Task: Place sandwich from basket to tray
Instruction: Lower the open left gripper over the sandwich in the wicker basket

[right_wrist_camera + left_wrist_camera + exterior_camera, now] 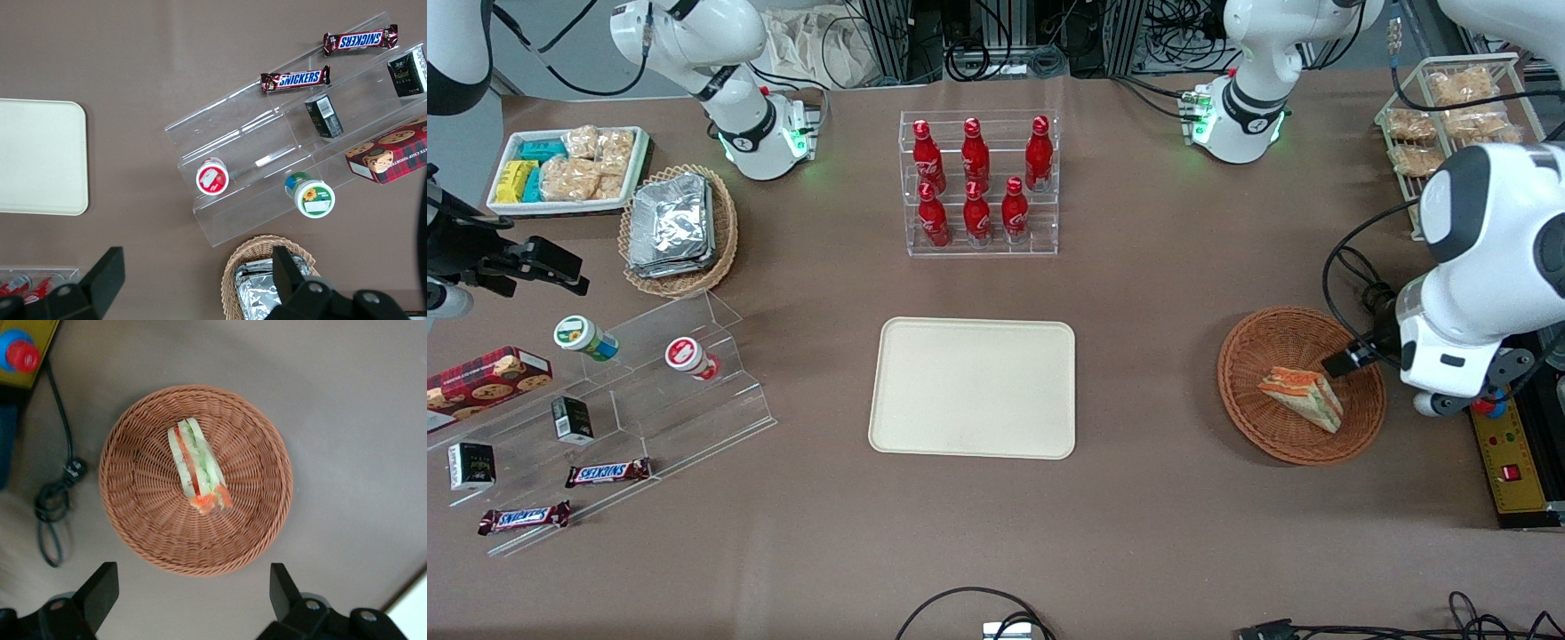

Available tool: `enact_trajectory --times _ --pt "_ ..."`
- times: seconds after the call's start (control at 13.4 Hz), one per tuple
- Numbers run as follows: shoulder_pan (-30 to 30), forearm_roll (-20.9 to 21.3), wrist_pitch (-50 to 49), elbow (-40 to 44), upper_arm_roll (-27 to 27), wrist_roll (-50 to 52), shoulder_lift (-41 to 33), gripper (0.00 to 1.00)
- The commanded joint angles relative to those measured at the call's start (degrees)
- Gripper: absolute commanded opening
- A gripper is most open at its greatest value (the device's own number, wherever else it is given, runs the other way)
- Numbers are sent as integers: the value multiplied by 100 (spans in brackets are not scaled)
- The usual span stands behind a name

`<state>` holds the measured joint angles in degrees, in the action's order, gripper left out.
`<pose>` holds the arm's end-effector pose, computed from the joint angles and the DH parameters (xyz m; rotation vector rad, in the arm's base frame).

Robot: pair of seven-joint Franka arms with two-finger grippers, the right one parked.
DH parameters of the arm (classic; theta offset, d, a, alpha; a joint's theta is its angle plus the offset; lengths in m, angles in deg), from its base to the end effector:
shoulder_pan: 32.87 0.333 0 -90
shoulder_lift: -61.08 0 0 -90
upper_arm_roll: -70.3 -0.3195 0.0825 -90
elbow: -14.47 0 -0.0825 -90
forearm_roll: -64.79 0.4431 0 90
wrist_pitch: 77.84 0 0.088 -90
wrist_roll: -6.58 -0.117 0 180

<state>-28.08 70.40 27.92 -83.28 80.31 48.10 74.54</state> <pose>0.6724 -0.0461 0.4186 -2.9170 -0.9111 0.0961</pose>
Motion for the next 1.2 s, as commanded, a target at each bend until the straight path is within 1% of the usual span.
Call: enact_trajectory --times 0.0,0.15,0.37,0.52,0.97,1.12 --pt "75 -25 497 -534 44 1101 -80 100" --pt "92 10 576 -544 44 1813 296 100" --pt "128 81 770 -500 44 1991 543 100" --pt "101 431 805 -490 53 2551 693 100" --pt "75 459 1262 -456 53 3142 1036 100" --pt "84 468 1463 -464 53 3178 1150 100"
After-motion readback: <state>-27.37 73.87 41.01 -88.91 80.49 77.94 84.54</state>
